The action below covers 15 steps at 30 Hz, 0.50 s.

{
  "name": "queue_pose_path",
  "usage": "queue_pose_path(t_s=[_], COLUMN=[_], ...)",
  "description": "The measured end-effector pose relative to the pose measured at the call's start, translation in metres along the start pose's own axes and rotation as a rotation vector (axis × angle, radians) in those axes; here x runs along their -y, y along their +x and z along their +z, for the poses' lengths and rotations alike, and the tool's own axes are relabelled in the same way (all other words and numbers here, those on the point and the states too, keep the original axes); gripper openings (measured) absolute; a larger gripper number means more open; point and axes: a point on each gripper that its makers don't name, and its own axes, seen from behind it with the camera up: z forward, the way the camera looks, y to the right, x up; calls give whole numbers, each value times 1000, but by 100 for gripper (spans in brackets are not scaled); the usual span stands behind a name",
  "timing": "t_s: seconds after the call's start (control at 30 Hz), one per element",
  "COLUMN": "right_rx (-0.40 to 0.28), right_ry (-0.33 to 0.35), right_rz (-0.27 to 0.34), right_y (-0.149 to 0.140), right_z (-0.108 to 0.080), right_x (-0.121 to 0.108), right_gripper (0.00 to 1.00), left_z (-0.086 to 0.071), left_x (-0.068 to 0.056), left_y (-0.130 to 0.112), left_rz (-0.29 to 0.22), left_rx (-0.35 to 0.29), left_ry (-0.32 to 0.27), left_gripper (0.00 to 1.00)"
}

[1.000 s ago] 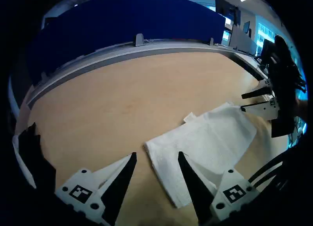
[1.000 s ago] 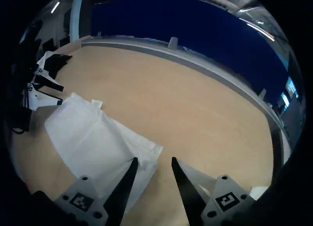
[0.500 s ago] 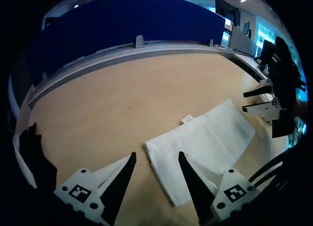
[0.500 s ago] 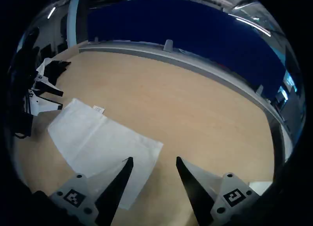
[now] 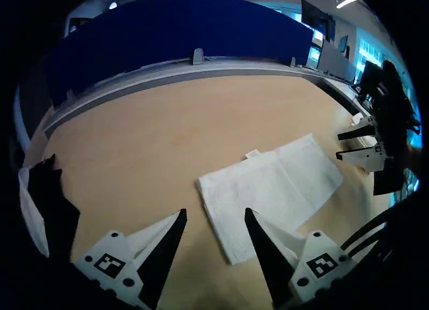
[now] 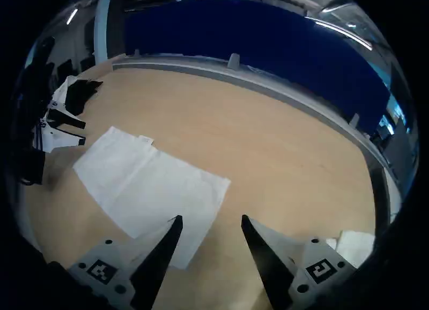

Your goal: Fold towel

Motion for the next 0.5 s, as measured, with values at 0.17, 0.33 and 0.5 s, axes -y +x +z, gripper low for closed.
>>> queue_pose_path(t_s=[0.17,0.33,0.5], right_rx=[-3,-2,9], right_ry=[1,12,39], right_rz=[3,-7,-42], right_y=[-5,-9,-14], right_z=[-10,-15,-16], right_x=[2,5,9], right_gripper=[84,84,85], left_z=[-10,-17,-26], left_x=[-2,-2,-2], left_y=[-9,-15,-16], left_rz=[-11,-15,-37], left_rx=[0,-3,-13], left_ry=[9,20,32], left_gripper=[79,79,79])
